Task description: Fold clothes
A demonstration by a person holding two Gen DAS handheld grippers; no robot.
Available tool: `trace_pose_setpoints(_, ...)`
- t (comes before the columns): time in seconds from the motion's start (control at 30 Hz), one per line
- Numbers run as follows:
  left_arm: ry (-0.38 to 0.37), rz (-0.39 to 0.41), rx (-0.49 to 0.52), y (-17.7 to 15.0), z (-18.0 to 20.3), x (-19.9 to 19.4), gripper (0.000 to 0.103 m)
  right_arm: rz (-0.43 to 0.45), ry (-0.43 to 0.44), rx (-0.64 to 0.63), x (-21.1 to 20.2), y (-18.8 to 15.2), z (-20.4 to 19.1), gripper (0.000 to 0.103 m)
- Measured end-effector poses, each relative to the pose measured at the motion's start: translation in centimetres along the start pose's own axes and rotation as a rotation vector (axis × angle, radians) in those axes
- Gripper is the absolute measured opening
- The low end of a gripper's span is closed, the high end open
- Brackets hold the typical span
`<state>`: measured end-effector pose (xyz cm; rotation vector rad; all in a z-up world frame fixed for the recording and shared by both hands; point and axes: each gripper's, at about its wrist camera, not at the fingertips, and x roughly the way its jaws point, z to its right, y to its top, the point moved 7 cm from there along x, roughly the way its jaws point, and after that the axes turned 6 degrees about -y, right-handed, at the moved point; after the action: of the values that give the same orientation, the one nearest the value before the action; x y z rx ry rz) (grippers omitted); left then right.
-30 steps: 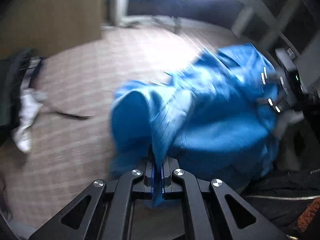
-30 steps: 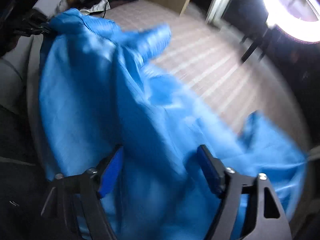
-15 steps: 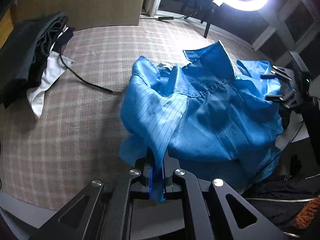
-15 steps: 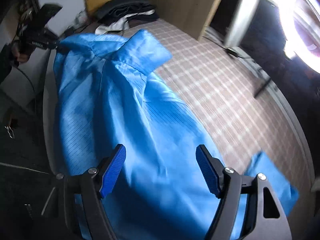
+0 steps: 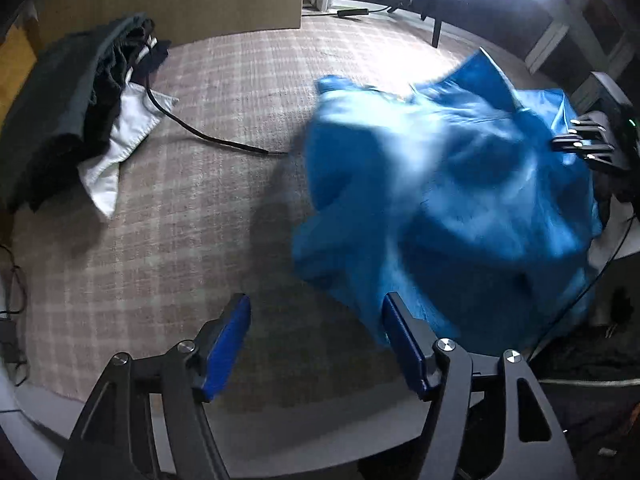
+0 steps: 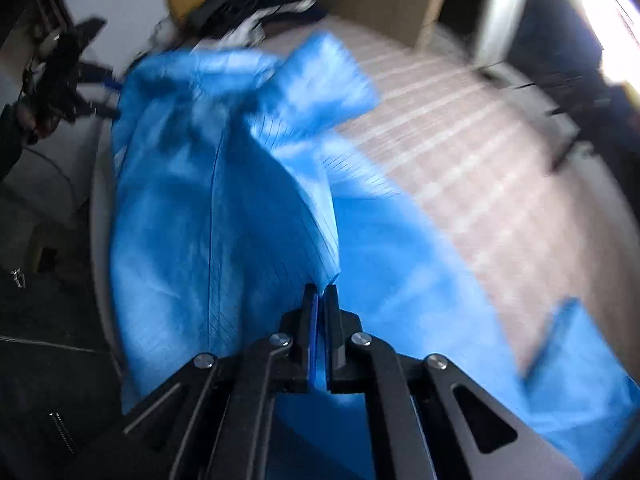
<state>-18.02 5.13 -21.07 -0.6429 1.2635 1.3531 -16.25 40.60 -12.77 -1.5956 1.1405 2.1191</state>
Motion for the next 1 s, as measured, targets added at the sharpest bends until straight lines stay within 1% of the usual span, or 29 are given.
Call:
trace_pose_setpoints(0.07,-0.035,0.020,0.015,0.9,0.2,0.0,0.066,0.012,-0.117,0.097,-3.3,-1.5,2.7,0.002)
trace_pose_setpoints(0.1,-0.047,0.030,0.033,1.5,0.7,0.0,0.066,0.004,-0.176,0.145,-4.9,-2.8,4.0,0.002)
trace_pose_setpoints(0.17,-0.084,0.046,0.085,2.8,2.5,0.1,0.066,-0.014,-0.286,0.235,-7.9,-5.6,6.4,0.002)
trace_pose_setpoints(0.23,-0.128,0.055,0.155,4.2,4.9,0.4,0.066,-0.064,-0.386,0.361,-10.1,-9.6,9.0,0.002)
trace_pose_setpoints(0.27,-0.142,0.057,0.194,4.8,6.1,0.6,0.066,-0.089,-0.418,0.409,-10.4,-11.5,9.9,0.002)
trace_pose_setpoints(0.33,-0.157,0.053,0.288,6.0,8.9,1.2,0.066,-0.156,-0.509,0.458,-10.9,-15.4,11.4,0.002)
trace_pose_setpoints(0.4,-0.171,0.045,0.374,7.4,11.5,2.0,0.066,-0.205,-0.544,0.497,-10.8,-18.2,12.2,0.002)
trace_pose_setpoints(0.43,-0.173,0.040,0.410,8.2,12.6,2.4,0.066,-0.214,-0.544,0.539,-10.8,-19.6,12.7,0.002)
trace_pose_setpoints(0.5,-0.167,0.016,0.460,9.4,13.8,3.4,0.066,-0.195,-0.520,0.602,-11.2,-21.1,13.3,0.002)
trace_pose_setpoints(0.57,-0.155,-0.016,0.503,10.2,14.6,4.4,0.066,-0.146,-0.477,0.611,-11.7,-21.1,12.8,0.002)
trace_pose_setpoints(0.63,-0.131,-0.066,0.531,10.6,14.3,5.7,0.066,-0.105,-0.409,0.564,-11.7,-19.5,11.8,0.005)
trace_pose_setpoints(0.67,-0.122,-0.093,0.531,10.6,13.9,6.7,0.066,-0.083,-0.370,0.525,-11.7,-18.3,11.1,0.014)
trace_pose_setpoints(0.7,-0.127,-0.115,0.516,10.6,13.6,7.4,0.064,-0.068,-0.331,0.487,-11.7,-17.3,10.4,0.034)
trace_pose_setpoints(0.73,-0.154,-0.141,0.480,10.7,13.5,8.3,0.051,-0.055,-0.287,0.434,-11.4,-15.9,9.7,0.047)
trace_pose_setpoints(0.77,-0.188,-0.166,0.440,10.6,13.5,9.1,0.036,-0.044,-0.272,0.393,-11.3,-15.0,9.3,0.067)
trace_pose_setpoints(0.8,-0.203,-0.183,0.418,10.3,13.7,9.5,0.004,-0.030,-0.263,0.352,-11.2,-14.1,8.9,0.070)
trace_pose_setpoints(0.83,-0.179,-0.186,0.413,10.0,13.9,9.7,0.001,-0.017,-0.245,0.305,-10.9,-13.0,8.6,0.070)
trace_pose_setpoints(0.87,-0.150,-0.176,0.416,9.7,14.1,9.6,0.001,-0.013,-0.227,0.273,-10.5,-12.3,8.3,0.070)
trace_pose_setpoints(0.93,-0.157,-0.149,0.393,9.1,14.1,8.1,0.001,-0.025,-0.195,0.205,-9.4,-11.2,8.3,0.070)
trace_pose_setpoints(1.0,-0.160,-0.102,0.333,8.7,13.1,5.8,0.000,-0.039,-0.163,0.137,-8.2,-10.1,8.4,0.070)
